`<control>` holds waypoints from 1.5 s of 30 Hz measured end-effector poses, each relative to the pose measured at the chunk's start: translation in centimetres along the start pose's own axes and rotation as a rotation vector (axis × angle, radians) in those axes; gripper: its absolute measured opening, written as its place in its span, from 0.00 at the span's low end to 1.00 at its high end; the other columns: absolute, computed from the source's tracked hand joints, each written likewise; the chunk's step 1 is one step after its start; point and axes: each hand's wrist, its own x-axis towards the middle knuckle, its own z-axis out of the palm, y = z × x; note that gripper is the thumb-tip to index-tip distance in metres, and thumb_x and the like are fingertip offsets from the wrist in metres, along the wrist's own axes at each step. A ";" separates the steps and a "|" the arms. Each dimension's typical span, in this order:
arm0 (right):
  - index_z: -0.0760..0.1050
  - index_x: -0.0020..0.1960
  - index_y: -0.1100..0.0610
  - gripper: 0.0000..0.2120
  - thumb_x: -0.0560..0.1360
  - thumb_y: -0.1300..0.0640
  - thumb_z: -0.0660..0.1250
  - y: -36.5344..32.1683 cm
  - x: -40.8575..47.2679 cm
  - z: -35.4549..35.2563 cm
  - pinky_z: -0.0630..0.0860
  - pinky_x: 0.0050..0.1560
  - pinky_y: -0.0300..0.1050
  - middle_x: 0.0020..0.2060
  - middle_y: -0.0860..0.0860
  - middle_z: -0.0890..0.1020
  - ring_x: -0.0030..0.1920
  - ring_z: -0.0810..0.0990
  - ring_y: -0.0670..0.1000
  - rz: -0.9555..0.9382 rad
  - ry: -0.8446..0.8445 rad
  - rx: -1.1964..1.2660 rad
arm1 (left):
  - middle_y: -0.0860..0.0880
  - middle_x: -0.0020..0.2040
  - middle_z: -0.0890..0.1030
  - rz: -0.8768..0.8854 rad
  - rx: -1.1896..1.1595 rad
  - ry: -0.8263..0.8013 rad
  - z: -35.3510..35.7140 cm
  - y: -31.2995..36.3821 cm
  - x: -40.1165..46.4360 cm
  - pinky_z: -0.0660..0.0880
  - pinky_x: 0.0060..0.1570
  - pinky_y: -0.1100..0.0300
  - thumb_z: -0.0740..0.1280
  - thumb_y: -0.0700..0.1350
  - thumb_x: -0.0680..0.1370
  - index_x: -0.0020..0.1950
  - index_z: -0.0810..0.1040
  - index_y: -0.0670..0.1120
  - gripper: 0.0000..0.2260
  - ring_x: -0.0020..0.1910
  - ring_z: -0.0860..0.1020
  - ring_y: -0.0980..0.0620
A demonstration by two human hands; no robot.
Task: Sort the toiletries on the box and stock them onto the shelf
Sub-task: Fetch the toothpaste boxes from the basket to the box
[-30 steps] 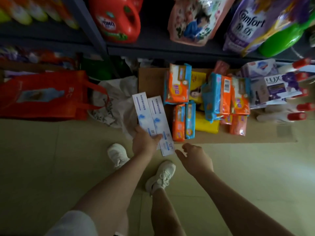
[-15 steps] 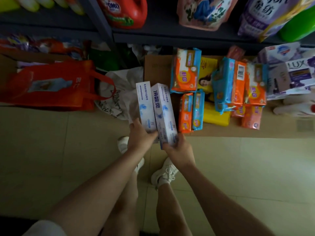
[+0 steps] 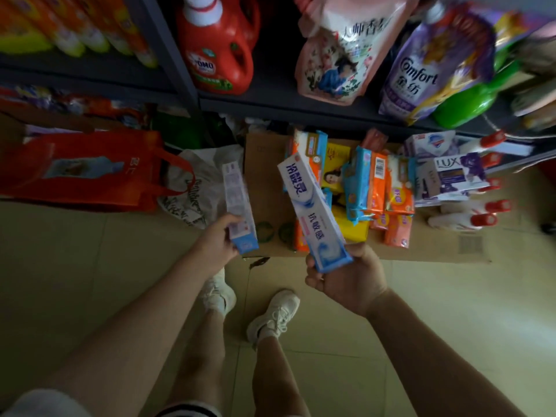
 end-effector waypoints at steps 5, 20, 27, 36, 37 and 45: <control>0.76 0.53 0.59 0.33 0.49 0.51 0.75 -2.5 -1.0 4.6 0.75 0.38 0.45 0.38 0.57 0.78 0.33 0.75 0.53 -0.002 -0.075 -0.053 | 0.40 0.47 0.83 0.022 -0.145 -0.362 -0.6 5.5 -6.1 0.79 0.40 0.53 0.79 0.46 0.49 0.60 0.74 0.39 0.40 0.42 0.82 0.45; 0.76 0.55 0.56 0.24 0.60 0.59 0.73 -8.6 -1.4 20.2 0.75 0.28 0.39 0.41 0.54 0.78 0.34 0.77 0.50 -0.467 0.415 -0.507 | 0.46 0.45 0.80 0.364 0.420 -0.345 2.3 19.9 -15.9 0.75 0.31 0.66 0.59 0.40 0.61 0.60 0.74 0.45 0.26 0.36 0.81 0.56; 0.71 0.48 0.57 0.09 0.73 0.66 0.68 -10.4 -1.7 24.6 0.74 0.29 0.36 0.37 0.51 0.75 0.32 0.73 0.48 -0.943 0.658 -0.726 | 0.49 0.44 0.82 0.520 0.468 -0.326 2.4 24.5 -17.2 0.74 0.43 0.55 0.60 0.45 0.62 0.58 0.74 0.48 0.24 0.42 0.79 0.46; 0.68 0.64 0.57 0.28 0.70 0.46 0.71 -15.1 0.3 28.3 0.79 0.46 0.45 0.47 0.54 0.80 0.45 0.81 0.50 -0.817 0.792 -0.378 | 0.53 0.52 0.80 0.639 0.624 -0.380 4.9 27.0 -17.2 0.75 0.49 0.59 0.67 0.42 0.66 0.55 0.73 0.55 0.19 0.50 0.79 0.55; 0.68 0.63 0.59 0.31 0.68 0.44 0.72 -15.9 0.6 28.5 0.80 0.44 0.45 0.48 0.55 0.80 0.45 0.82 0.51 -0.792 0.811 -0.364 | 0.50 0.53 0.80 0.635 0.638 -0.367 5.2 27.1 -17.1 0.75 0.49 0.58 0.68 0.40 0.68 0.56 0.74 0.52 0.17 0.50 0.79 0.54; 0.72 0.42 0.57 0.28 0.61 0.33 0.72 -21.6 0.9 28.6 0.74 0.30 0.41 0.33 0.53 0.80 0.31 0.79 0.50 -0.635 0.859 -0.548 | 0.56 0.40 0.84 0.547 0.645 -0.408 8.2 25.4 -15.5 0.76 0.40 0.68 0.61 0.34 0.76 0.51 0.77 0.52 0.14 0.42 0.82 0.58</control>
